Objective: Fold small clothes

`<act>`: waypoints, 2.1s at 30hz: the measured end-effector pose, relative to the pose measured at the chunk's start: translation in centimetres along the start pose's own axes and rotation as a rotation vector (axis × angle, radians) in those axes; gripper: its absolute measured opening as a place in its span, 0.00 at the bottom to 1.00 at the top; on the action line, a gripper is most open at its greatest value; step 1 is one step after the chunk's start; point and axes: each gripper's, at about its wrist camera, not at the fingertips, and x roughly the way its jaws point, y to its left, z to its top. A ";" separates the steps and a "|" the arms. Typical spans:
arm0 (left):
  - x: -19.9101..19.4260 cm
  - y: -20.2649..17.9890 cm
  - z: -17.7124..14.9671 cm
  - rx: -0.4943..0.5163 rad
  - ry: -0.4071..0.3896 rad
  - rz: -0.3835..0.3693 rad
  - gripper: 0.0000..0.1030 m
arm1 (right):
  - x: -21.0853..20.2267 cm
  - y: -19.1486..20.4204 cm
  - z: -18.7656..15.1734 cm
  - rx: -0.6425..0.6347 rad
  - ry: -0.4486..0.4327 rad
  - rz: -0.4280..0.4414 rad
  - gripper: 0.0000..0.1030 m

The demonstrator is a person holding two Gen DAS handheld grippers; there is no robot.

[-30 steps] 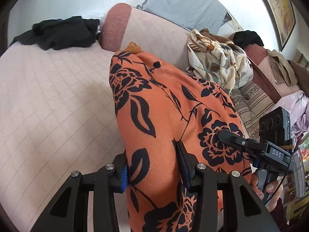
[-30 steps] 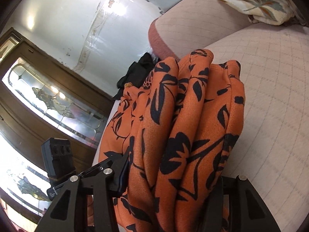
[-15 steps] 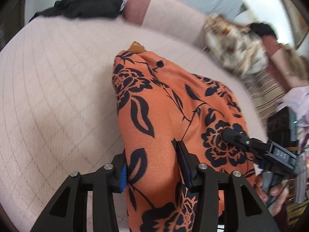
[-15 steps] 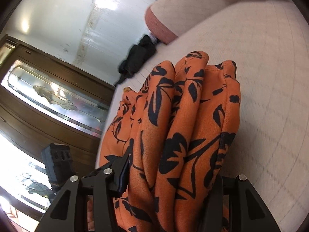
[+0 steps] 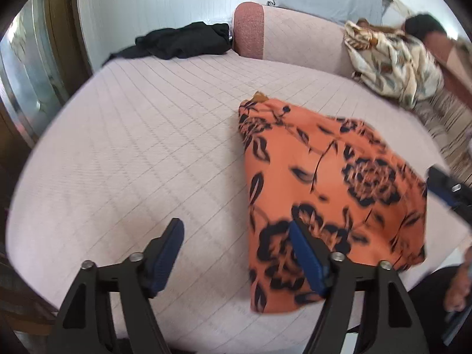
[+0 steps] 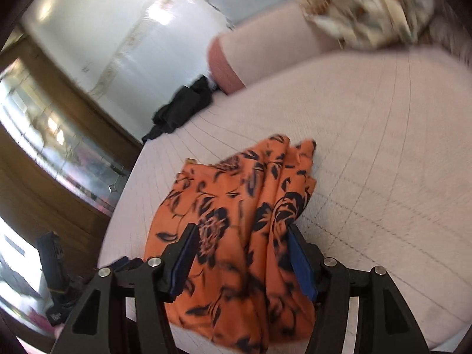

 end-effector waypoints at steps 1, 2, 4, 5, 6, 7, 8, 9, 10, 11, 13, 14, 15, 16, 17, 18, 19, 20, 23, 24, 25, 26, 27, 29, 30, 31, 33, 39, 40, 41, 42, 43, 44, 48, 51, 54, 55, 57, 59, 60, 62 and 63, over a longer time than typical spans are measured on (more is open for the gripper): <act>0.1 -0.1 -0.4 0.010 0.007 0.011 0.76 | -0.5 1.0 -0.4 -0.041 -0.023 -0.008 0.61; 0.4 -0.3 -0.9 0.018 0.020 0.028 0.76 | -1.2 1.8 -0.9 -0.088 -0.038 -0.004 0.60; 0.5 -0.4 -1.2 0.012 0.030 0.044 0.76 | -1.4 3.3 -1.8 -0.147 -0.037 -0.012 0.60; 0.3 -0.5 -1.2 0.007 0.031 0.044 0.76 | -0.9 3.8 -2.2 -0.165 -0.014 -0.032 0.60; -0.2 -0.5 -1.2 0.006 0.037 0.045 0.76 | 0.0 3.9 -2.7 -0.174 0.025 -0.049 0.60; -0.7 -0.6 -1.1 0.009 0.038 0.045 0.76 | 1.3 3.6 -3.3 -0.168 0.097 -0.060 0.60; -1.4 -0.6 -1.0 0.013 0.031 0.045 0.76 | 2.9 3.0 -4.2 -0.157 0.198 -0.085 0.60; -2.3 -0.7 -0.8 0.019 0.010 0.049 0.76 | 3.9 2.8 -4.6 -0.161 0.237 -0.114 0.58; -3.7 -0.8 -0.6 0.027 -0.026 0.063 0.76 | 3.6 3.1 -4.7 -0.177 0.215 -0.122 0.57; -4.8 -0.9 -0.3 0.032 -0.058 0.081 0.76 | 3.0 3.6 -4.4 -0.189 0.207 -0.129 0.57; -6.8 -1.0 0.0 0.034 -0.100 0.102 0.76 | 1.5 4.3 -3.6 -0.189 0.184 -0.123 0.58; -7.6 -1.0 0.2 0.032 -0.121 0.109 0.76 | 0.4 4.6 -3.1 -0.187 0.148 -0.128 0.59; -8.8 -1.2 0.5 0.028 -0.150 0.118 0.78 | -0.9 5.0 -2.5 -0.189 0.111 -0.127 0.59; -9.9 -1.4 0.7 0.026 -0.175 0.131 0.79 | -2.1 5.5 -2.0 -0.194 0.078 -0.124 0.59; -10.9 -1.5 0.9 0.027 -0.197 0.140 0.80 | -3.3 5.9 -1.6 -0.199 0.046 -0.123 0.59; -11.5 -1.9 1.2 0.029 -0.213 0.148 0.80 | -4.8 6.5 -1.1 -0.207 0.006 -0.127 0.59; -12.8 -2.2 1.4 0.037 -0.246 0.163 0.81 | -6.3 7.1 -0.8 -0.220 -0.031 -0.129 0.59; -13.4 -2.4 1.4 0.041 -0.264 0.172 0.81 | -8.0 7.9 -0.5 -0.238 -0.074 -0.134 0.60; -16.3 -3.1 1.7 0.052 -0.340 0.203 0.91 | -11.5 9.6 -0.3 -0.269 -0.150 -0.159 0.64; -17.5 -3.3 1.7 0.055 -0.372 0.207 0.92 | -12.4 10.2 -0.3 -0.275 -0.168 -0.161 0.64; -18.2 -3.5 1.8 0.056 -0.393 0.210 0.92 | -13.4 10.6 -0.4 -0.278 -0.182 -0.159 0.64; -19.2 -3.7 1.7 0.057 -0.418 0.212 0.93 | -14.2 11.0 -0.6 -0.281 -0.191 -0.157 0.65; -19.8 -3.8 1.8 0.058 -0.430 0.213 0.96 | -15.0 11.3 -0.8 -0.282 -0.199 -0.157 0.65; -21.2 -3.9 1.8 0.054 -0.454 0.221 0.97 | -16.2 12.1 -1.1 -0.297 -0.218 -0.168 0.65; -21.7 -4.0 1.8 0.049 -0.463 0.226 0.97 | -16.6 12.4 -1.3 -0.305 -0.223 -0.177 0.65; -22.5 -4.0 1.8 0.040 -0.473 0.229 0.97 | -17.1 12.9 -1.7 -0.318 -0.228 -0.189 0.66; -23.4 -4.0 1.7 0.028 -0.480 0.230 0.97 | -17.8 13.6 -2.5 -0.343 -0.236 -0.196 0.66; -25.9 -3.7 1.2 -0.016 -0.519 0.273 0.97 | -19.5 15.5 -3.9 -0.387 -0.264 -0.209 0.66; -26.3 -3.6 1.1 -0.020 -0.528 0.283 0.97 | -19.8 15.7 -4.0 -0.386 -0.275 -0.212 0.66; -26.7 -3.6 1.0 -0.021 -0.534 0.288 0.97 | -20.3 15.8 -4.1 -0.384 -0.291 -0.219 0.66; -27.1 -3.5 0.9 -0.022 -0.542 0.290 0.97 | -20.7 16.0 -4.2 -0.383 -0.307 -0.225 0.66; -27.4 -3.5 0.8 -0.024 -0.547 0.291 0.98 | -21.0 16.1 -4.1 -0.382 -0.318 -0.227 0.66; -27.7 -3.5 0.7 -0.027 -0.552 0.292 0.98 | -21.5 16.2 -4.2 -0.380 -0.334 -0.225 0.66; -28.6 -3.4 0.4 -0.028 -0.567 0.299 0.98 | -22.6 16.7 -4.3 -0.362 -0.366 -0.206 0.69; -29.0 -3.5 0.1 -0.022 -0.572 0.302 0.98 | -22.9 17.1 -4.4 -0.358 -0.374 -0.199 0.69; -29.1 -3.5 0.1 -0.023 -0.574 0.313 0.98 | -22.8 17.4 -4.5 -0.355 -0.374 -0.194 0.69; -29.1 -3.4 0.0 -0.023 -0.574 0.315 0.98 | -22.8 17.5 -4.7 -0.355 -0.375 -0.194 0.69; -29.3 -3.3 0.0 -0.026 -0.575 0.315 0.98 | -22.8 17.6 -4.6 -0.352 -0.377 -0.194 0.69; -29.4 -3.2 0.0 -0.034 -0.575 0.314 0.98 | -22.8 17.7 -4.6 -0.348 -0.382 -0.193 0.69; -29.5 -3.1 0.0 -0.034 -0.572 0.309 0.98 | -22.8 17.7 -4.6 -0.346 -0.384 -0.196 0.69; -29.5 -2.9 0.1 -0.037 -0.570 0.300 0.98 | -22.8 17.8 -4.5 -0.340 -0.381 -0.204 0.69; -29.5 -2.9 0.1 -0.040 -0.572 0.302 0.98 | -22.7 17.8 -4.5 -0.336 -0.379 -0.206 0.69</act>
